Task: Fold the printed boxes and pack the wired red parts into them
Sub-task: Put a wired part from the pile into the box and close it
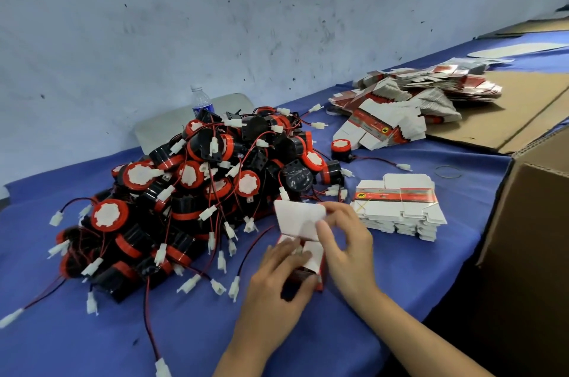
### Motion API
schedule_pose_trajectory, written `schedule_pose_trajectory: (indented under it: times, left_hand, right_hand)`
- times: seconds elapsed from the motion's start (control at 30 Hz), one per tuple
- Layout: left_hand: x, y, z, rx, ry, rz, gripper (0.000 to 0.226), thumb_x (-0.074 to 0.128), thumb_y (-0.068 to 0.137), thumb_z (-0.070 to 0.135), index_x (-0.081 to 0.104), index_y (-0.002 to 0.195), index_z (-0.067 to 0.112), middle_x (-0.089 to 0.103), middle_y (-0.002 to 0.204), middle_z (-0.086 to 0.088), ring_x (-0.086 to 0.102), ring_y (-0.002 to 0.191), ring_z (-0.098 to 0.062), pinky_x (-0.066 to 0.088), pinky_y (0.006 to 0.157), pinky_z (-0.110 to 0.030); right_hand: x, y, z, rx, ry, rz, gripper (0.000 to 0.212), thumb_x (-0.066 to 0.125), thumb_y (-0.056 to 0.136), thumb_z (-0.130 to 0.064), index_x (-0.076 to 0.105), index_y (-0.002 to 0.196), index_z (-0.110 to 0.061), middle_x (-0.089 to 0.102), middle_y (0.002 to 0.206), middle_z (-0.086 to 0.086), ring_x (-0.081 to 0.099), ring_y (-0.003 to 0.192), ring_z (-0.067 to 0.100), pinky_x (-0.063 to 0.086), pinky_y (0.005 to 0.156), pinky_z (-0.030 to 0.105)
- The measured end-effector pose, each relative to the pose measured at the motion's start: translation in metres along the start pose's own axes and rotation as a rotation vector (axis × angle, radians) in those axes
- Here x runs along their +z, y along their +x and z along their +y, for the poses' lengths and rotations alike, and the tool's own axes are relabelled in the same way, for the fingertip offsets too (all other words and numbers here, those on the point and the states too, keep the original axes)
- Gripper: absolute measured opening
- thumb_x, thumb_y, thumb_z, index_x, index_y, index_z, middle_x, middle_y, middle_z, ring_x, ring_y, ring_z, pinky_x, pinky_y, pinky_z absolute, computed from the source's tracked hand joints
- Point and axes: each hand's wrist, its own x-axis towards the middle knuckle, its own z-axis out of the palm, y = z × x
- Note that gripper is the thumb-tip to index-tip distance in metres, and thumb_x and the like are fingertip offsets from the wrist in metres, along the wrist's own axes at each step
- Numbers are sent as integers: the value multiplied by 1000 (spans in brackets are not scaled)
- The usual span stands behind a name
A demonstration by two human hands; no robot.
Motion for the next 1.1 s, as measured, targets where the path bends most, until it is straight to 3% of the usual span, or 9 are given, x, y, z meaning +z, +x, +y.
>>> schedule_pose_trajectory:
  times: [0.13, 0.2, 0.33, 0.47, 0.6, 0.67, 0.73, 0.87, 1.1]
  left_hand:
    - [-1, 1, 2, 76, -85, -50, 25, 68, 84, 29, 71, 107, 18, 54, 132, 21, 41, 129, 8, 18, 116, -18]
    - [-1, 0, 2, 91, -98, -38, 25, 67, 84, 30, 71, 106, 18, 51, 130, 28, 39, 128, 13, 16, 115, -13]
    - [0, 0, 1, 129, -81, -8, 23, 67, 84, 28, 71, 104, 17, 47, 124, 38, 35, 126, 19, 15, 113, -10]
    - [0, -1, 2, 123, -84, -30, 19, 67, 86, 28, 70, 103, 21, 56, 121, 29, 51, 117, 7, 24, 115, -21]
    - [-6, -3, 3, -12, -149, 158, 29, 78, 77, 34, 52, 91, 37, 56, 95, 17, 58, 91, -4, 45, 81, -14]
    - [-8, -5, -4, -153, -200, 280, 47, 85, 71, 22, 43, 87, 34, 49, 87, 10, 56, 82, -11, 48, 78, -20]
    - [-10, -7, -6, -218, -261, 227, 46, 86, 70, 20, 46, 91, 31, 52, 88, 11, 58, 82, -10, 50, 78, -22]
    - [-10, -5, -9, -201, -305, 140, 37, 65, 85, 5, 56, 103, 36, 61, 99, 14, 63, 90, -11, 50, 80, -21]
    - [-13, -3, -12, -209, -301, 167, 27, 62, 90, 1, 67, 92, 28, 64, 94, 13, 66, 86, -14, 55, 78, -32]
  right_hand:
    - [-3, 9, -17, 82, 242, -239, 47, 52, 94, -36, 40, 139, -44, 66, 81, -27, 65, 86, 0, 43, 74, 10]
    - [0, 13, -22, 119, 192, -289, 40, 48, 96, -39, 49, 136, -40, 71, 95, -23, 64, 103, 7, 51, 79, 22]
    - [1, 16, -22, 143, -25, -345, 28, 48, 99, -28, 75, 104, -23, 68, 69, -7, 58, 62, 0, 45, 60, 18]
    - [-7, 14, -13, 99, -235, -419, 22, 57, 94, -26, 71, 112, -25, 72, 94, -15, 63, 88, -4, 47, 82, 16]
    - [-10, -2, -5, -39, -311, -442, 25, 58, 95, -29, 65, 118, -36, 68, 113, -19, 62, 105, -3, 49, 90, 21]
    - [-9, -13, 2, -171, -407, -474, 28, 55, 95, -31, 65, 121, -31, 63, 125, -16, 54, 120, 0, 38, 107, 26]
    - [-10, -19, 7, -216, -474, -503, 33, 52, 95, -33, 62, 126, -25, 56, 134, -13, 43, 130, 0, 22, 117, 29]
    - [-14, -16, 5, -219, -504, -589, 36, 46, 98, -39, 56, 132, -30, 46, 140, -20, 26, 132, -11, 2, 119, 26]
    - [-23, -12, 3, -250, -622, -774, 43, 35, 102, -36, 39, 145, -29, 30, 152, -17, 15, 143, -3, 5, 121, 31]
